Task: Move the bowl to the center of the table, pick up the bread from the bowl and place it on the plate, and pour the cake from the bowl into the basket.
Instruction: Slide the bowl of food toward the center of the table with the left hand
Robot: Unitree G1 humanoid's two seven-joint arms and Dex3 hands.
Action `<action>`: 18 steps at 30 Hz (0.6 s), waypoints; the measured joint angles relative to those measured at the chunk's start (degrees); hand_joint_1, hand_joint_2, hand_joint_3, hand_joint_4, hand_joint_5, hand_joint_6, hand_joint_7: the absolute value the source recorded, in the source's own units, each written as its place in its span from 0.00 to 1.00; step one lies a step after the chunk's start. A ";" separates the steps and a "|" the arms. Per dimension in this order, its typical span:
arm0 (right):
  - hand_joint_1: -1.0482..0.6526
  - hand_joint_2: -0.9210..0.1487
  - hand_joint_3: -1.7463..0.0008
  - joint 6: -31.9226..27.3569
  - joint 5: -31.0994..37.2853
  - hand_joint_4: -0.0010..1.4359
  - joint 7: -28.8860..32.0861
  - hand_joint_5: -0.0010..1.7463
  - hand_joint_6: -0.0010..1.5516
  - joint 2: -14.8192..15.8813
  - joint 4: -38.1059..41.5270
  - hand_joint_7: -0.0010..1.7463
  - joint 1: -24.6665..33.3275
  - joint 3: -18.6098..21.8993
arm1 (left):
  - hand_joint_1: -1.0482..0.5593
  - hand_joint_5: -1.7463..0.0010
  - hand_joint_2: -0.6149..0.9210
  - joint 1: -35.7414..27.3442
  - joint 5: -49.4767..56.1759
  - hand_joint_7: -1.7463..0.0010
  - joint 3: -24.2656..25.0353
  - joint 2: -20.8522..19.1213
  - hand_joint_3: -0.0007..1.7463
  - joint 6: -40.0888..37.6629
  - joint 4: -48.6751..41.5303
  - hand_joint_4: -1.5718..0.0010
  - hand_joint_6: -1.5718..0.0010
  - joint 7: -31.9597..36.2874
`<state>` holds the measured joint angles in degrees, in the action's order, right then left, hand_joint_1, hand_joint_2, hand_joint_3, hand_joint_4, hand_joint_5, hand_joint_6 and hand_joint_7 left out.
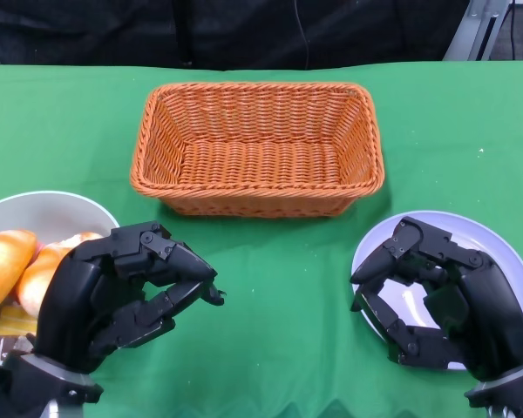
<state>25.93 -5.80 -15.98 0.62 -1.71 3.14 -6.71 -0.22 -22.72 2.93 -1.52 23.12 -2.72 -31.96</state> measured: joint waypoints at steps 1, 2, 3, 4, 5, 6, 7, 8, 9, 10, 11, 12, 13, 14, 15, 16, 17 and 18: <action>0.50 0.41 0.44 0.13 0.00 0.50 0.00 0.84 0.44 0.00 0.19 0.71 0.00 0.00 | 0.56 0.31 1.00 0.01 0.04 0.60 0.00 0.00 0.15 0.03 -0.06 0.49 0.38 0.00; 0.50 0.41 0.45 0.23 0.00 0.50 0.00 0.84 0.44 -0.01 0.35 0.71 0.00 0.00 | 0.55 0.31 1.00 0.01 0.05 0.60 0.00 0.00 0.15 0.04 -0.13 0.49 0.38 0.01; 0.50 0.41 0.45 0.28 0.00 0.50 0.00 0.84 0.44 -0.01 0.46 0.71 0.00 0.00 | 0.55 0.31 1.00 0.01 0.07 0.60 0.00 0.00 0.15 0.04 -0.21 0.49 0.38 0.01; 0.50 0.41 0.45 0.34 -0.02 0.50 -0.01 0.84 0.44 -0.01 0.50 0.71 0.00 0.00 | 0.55 0.31 1.00 0.01 0.08 0.60 0.00 0.00 0.15 0.04 -0.23 0.49 0.38 0.02; 0.50 0.41 0.45 0.39 -0.04 0.50 -0.02 0.84 0.44 -0.01 0.50 0.71 -0.01 0.00 | 0.55 0.31 1.00 0.02 0.09 0.60 0.00 0.00 0.15 0.04 -0.23 0.49 0.38 0.02; 0.50 0.41 0.45 0.46 -0.05 0.50 -0.02 0.84 0.44 -0.01 0.50 0.71 -0.01 0.00 | 0.55 0.31 1.00 0.02 0.08 0.60 0.00 0.00 0.15 0.04 -0.24 0.49 0.38 0.01; 0.50 0.40 0.45 0.55 -0.04 0.50 -0.02 0.84 0.44 -0.01 0.50 0.71 -0.01 0.00 | 0.54 0.31 1.00 0.03 0.07 0.60 0.00 0.00 0.15 0.04 -0.28 0.49 0.38 0.01; 0.50 0.41 0.45 0.57 -0.04 0.50 -0.02 0.84 0.44 -0.01 0.50 0.71 -0.01 0.00 | 0.54 0.31 1.00 0.07 0.05 0.60 0.00 0.00 0.15 0.04 -0.35 0.49 0.38 0.00; 0.50 0.41 0.45 0.58 -0.03 0.50 -0.02 0.84 0.44 0.00 0.50 0.71 -0.01 0.00 | 0.54 0.31 1.00 0.09 0.04 0.60 0.00 0.00 0.14 0.04 -0.40 0.49 0.38 -0.01; 0.50 0.41 0.45 0.58 -0.03 0.50 -0.02 0.84 0.44 -0.01 0.50 0.71 -0.01 0.00 | 0.54 0.31 1.00 0.10 0.04 0.61 0.01 0.00 0.14 0.04 -0.45 0.49 0.38 -0.01; 0.50 0.41 0.45 0.59 -0.02 0.50 -0.02 0.84 0.44 -0.01 0.50 0.71 -0.01 0.00 | 0.54 0.31 1.00 0.11 0.04 0.61 0.01 -0.01 0.14 0.05 -0.56 0.49 0.38 -0.02; 0.50 0.41 0.45 0.61 -0.03 0.50 -0.03 0.84 0.44 -0.01 0.50 0.71 -0.01 -0.01 | 0.54 0.31 1.00 0.10 0.03 0.61 0.01 -0.02 0.14 0.05 -0.66 0.49 0.38 -0.03; 0.50 0.41 0.45 0.63 -0.07 0.50 -0.04 0.84 0.44 -0.01 0.50 0.71 -0.01 -0.02 | 0.53 0.31 1.00 0.10 0.02 0.61 0.02 -0.03 0.14 0.05 -0.68 0.49 0.38 -0.04; 0.50 0.41 0.45 0.63 -0.10 0.50 -0.04 0.84 0.44 -0.01 0.50 0.71 -0.01 -0.04 | 0.53 0.31 1.00 0.10 0.01 0.61 0.03 -0.07 0.14 0.05 -0.68 0.49 0.38 -0.04; 0.51 0.41 0.45 0.63 -0.10 0.50 -0.04 0.84 0.44 -0.01 0.50 0.70 -0.01 -0.06 | 0.53 0.31 1.00 0.10 0.00 0.61 0.04 -0.15 0.14 0.04 -0.66 0.49 0.38 -0.04; 0.50 0.42 0.44 0.63 -0.05 0.50 -0.01 0.84 0.44 -0.01 0.50 0.70 -0.01 -0.09 | 0.52 0.32 1.00 0.10 0.04 0.63 0.05 -0.27 0.13 0.04 -0.60 0.50 0.38 -0.03; 0.50 0.42 0.44 0.63 0.07 0.50 0.03 0.84 0.45 -0.02 0.50 0.70 -0.01 -0.12 | 0.50 0.35 1.00 0.10 0.18 0.67 0.07 -0.47 0.12 0.04 -0.38 0.50 0.37 -0.01; 0.51 0.42 0.44 0.63 0.15 0.50 0.09 0.84 0.45 -0.03 0.50 0.70 -0.01 -0.17 | 0.49 0.37 1.00 0.10 0.58 0.71 0.19 -0.74 0.11 0.16 0.01 0.49 0.36 0.00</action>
<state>26.57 -5.66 -15.89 0.59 -1.21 3.13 -6.89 -0.11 -22.14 3.11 -2.26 23.28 -2.71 -31.96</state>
